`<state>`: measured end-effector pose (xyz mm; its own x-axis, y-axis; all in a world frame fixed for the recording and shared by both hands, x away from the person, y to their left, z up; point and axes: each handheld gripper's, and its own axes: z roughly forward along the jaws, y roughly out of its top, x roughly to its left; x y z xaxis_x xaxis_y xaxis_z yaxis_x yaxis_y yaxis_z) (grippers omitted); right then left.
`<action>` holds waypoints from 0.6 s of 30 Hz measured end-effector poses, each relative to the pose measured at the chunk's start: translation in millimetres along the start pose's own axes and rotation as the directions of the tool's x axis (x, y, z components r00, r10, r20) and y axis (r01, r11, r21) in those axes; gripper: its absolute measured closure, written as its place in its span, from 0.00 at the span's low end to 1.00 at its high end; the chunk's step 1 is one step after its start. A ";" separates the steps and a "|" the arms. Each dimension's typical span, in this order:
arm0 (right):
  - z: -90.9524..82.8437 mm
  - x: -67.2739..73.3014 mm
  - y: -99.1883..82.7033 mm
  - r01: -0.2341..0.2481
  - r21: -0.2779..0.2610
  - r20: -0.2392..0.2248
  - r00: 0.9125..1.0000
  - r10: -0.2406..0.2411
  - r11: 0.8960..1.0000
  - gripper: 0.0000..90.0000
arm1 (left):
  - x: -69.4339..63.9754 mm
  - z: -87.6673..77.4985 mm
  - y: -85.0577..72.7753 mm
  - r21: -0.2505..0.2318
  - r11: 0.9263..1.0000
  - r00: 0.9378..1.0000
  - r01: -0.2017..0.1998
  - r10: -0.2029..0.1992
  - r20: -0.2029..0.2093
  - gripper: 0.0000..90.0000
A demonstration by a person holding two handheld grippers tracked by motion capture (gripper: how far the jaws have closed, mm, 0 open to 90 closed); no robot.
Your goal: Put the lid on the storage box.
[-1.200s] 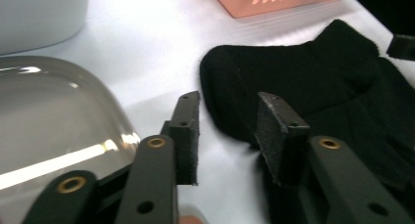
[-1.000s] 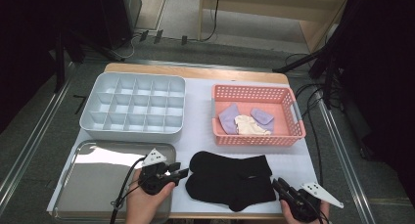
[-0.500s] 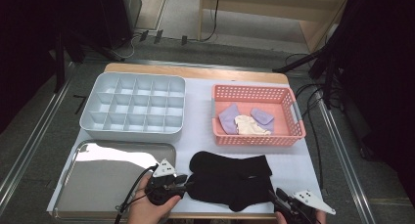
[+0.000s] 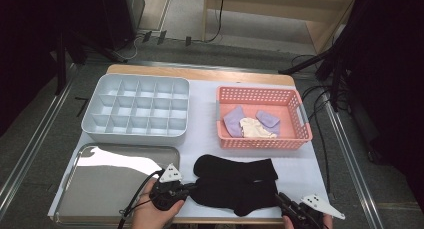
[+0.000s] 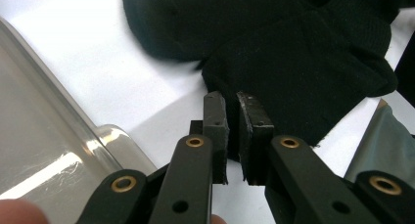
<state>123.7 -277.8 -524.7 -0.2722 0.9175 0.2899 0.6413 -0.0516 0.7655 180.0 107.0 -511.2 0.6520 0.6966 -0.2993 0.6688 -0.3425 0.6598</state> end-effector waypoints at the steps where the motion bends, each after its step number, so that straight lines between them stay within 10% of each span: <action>1: -0.3 0.1 1.5 -0.013 -0.008 -0.003 1.000 0.013 1.000 0.84 | -0.3 0.2 0.3 0.005 1.000 1.000 -0.004 0.004 0.000 0.95; 13: -2.7 0.4 0.4 -0.012 0.045 0.031 0.999 0.011 0.999 0.93 | 6.7 -5.6 1.3 0.001 1.000 0.999 0.030 -0.030 0.045 0.95; 18: 3.1 -1.8 14.9 -0.005 -0.072 0.056 0.998 0.009 0.997 0.77 | 13.5 -2.9 8.1 -0.076 0.993 0.995 0.095 -0.094 0.020 0.63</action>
<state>135.9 -279.1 -515.6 -0.2257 0.9376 0.2644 0.5891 -0.0848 0.8036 193.2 115.4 -507.9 0.5934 0.7127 -0.3740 0.6990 -0.2258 0.6786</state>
